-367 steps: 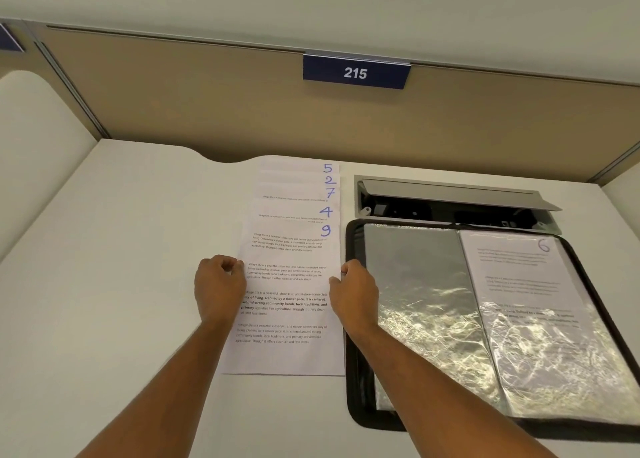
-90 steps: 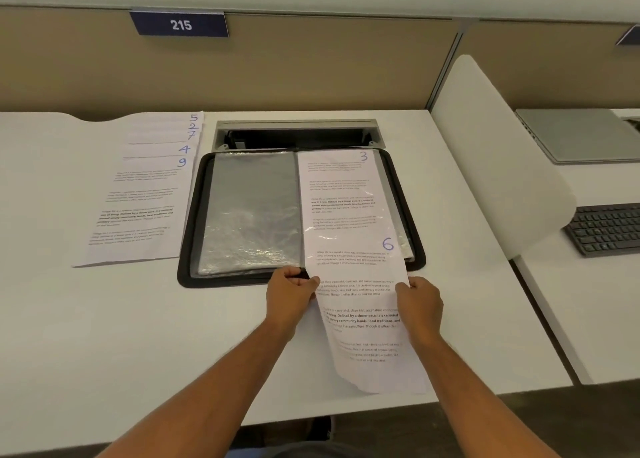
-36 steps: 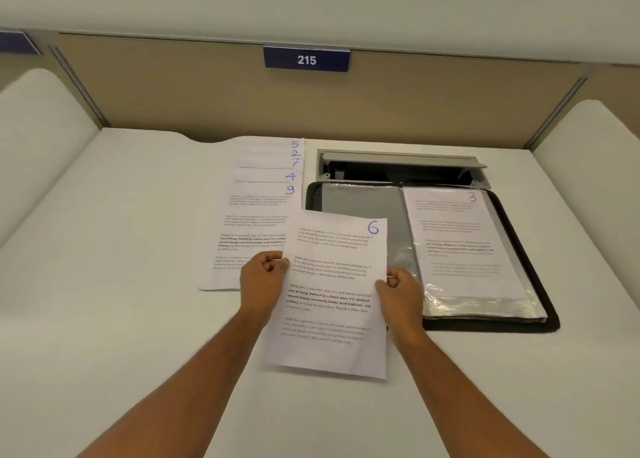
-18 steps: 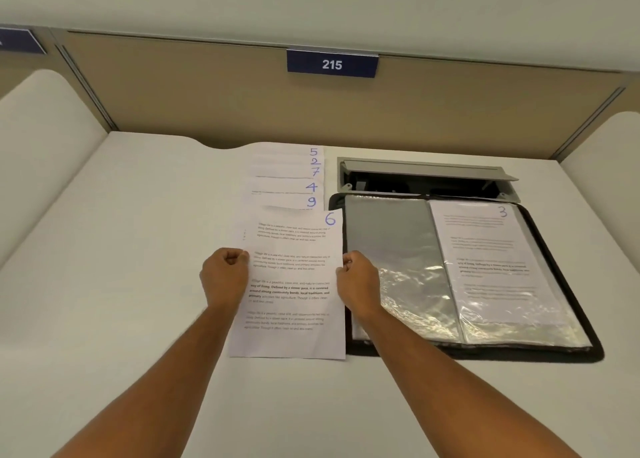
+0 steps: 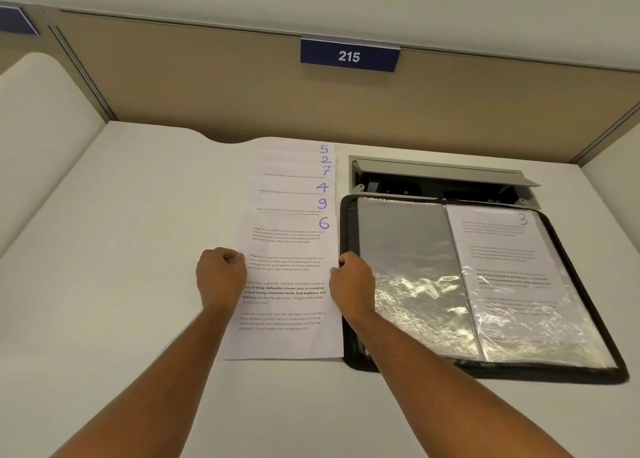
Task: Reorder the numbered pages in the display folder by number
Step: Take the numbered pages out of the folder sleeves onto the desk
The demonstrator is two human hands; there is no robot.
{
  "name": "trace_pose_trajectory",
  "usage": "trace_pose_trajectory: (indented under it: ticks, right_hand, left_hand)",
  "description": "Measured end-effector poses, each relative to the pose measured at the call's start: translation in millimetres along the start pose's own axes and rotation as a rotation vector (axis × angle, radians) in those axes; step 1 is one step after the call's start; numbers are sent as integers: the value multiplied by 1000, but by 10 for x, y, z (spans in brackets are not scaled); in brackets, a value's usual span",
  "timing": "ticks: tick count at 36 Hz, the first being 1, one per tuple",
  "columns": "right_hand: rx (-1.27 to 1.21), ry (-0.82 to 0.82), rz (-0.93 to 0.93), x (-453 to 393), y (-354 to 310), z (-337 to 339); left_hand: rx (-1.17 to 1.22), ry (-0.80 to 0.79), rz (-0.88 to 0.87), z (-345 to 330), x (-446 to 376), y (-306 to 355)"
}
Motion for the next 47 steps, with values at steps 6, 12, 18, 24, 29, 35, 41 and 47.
trace_pose_trajectory:
  ticks: [6, 12, 18, 24, 29, 35, 41, 47]
  right_hand:
    - [-15, 9, 6, 0, 5, -22]
    - [-24, 15, 22, 7, 12, -33]
    - [-32, 13, 25, 6, 12, -40]
    - [-38, 6, 27, 20, 8, -42]
    - [-36, 5, 32, 24, 9, -23]
    - [-56, 2, 40, 36, 18, -12]
    - [-115, -10, 78, 100, 43, 32]
    - [-120, 63, 107, 291, 197, 284]
  left_hand:
    - [-6, 29, -22, 15, 0, 48]
    - [-25, 36, -38, -3, -69, -10]
    - [-17, 40, -25, -13, -90, -30]
    - [-6, 48, -18, -10, -86, -37]
    - [2, 41, -6, -13, -82, -36]
    - [-9, 31, -9, -8, -68, 0]
    - [-41, 41, -44, -46, 32, 129]
    - [-94, 30, -127, -265, 290, 438]
Point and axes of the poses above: each hand's wrist, its own x-axis away from the middle knuckle, its own z-axis out of the back of the hand, y = z × x, the point moved 9 cm from there along -x, towards the middle knuckle, and after that the axes turned 12 degrees about -y, right-handed, at the moved point
